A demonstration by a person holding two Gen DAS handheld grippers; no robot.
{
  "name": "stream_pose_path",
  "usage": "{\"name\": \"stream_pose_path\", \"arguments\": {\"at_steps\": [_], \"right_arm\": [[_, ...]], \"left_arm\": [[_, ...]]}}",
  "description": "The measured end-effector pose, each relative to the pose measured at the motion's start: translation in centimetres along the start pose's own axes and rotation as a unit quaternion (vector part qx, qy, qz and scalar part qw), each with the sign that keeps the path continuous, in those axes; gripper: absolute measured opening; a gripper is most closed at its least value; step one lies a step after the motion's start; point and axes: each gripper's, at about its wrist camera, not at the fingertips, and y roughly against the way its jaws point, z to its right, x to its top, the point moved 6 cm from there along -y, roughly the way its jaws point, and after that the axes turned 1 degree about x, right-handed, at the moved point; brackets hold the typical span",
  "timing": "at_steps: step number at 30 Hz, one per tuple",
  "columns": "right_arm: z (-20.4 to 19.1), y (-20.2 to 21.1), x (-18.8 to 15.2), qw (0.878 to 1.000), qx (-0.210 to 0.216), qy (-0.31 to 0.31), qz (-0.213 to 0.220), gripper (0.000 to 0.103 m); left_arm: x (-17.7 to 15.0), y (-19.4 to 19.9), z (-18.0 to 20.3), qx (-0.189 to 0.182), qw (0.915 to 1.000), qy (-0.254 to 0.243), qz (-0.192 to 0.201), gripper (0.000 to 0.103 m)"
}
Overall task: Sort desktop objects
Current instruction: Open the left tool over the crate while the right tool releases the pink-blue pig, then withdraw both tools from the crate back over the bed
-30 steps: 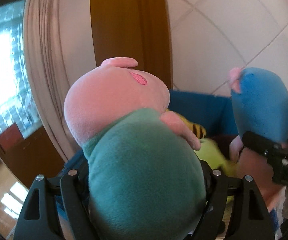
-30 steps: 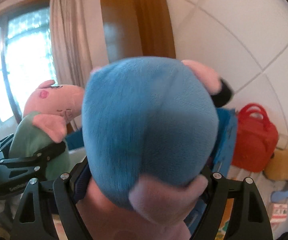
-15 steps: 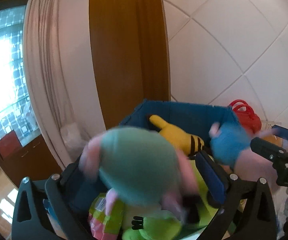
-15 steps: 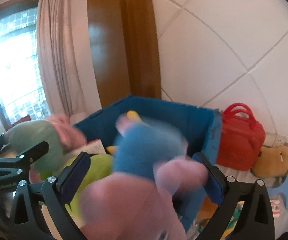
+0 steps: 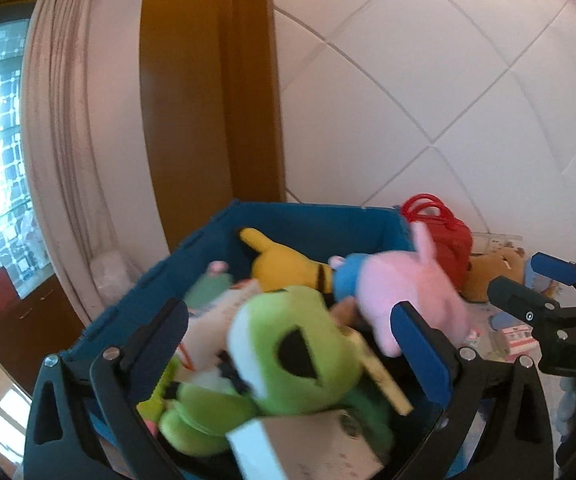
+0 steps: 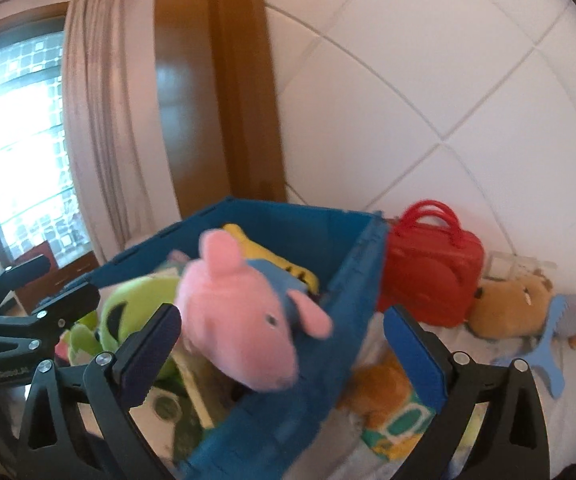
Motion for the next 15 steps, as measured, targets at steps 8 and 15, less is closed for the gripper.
{"name": "stream_pose_path", "arguments": {"at_steps": [8,15], "right_arm": [[4.5,4.0,-1.8,0.999,-0.033,-0.019,-0.001,0.103],[10.3,7.9,-3.9,0.997,-0.064,-0.045,-0.002,0.103]], "left_arm": [[-1.0,1.3,6.2,-0.037,0.9992,-0.016,-0.006,0.103],[-1.5,2.1,12.7,-0.068,0.9972,-0.030,-0.010,0.103]]}}
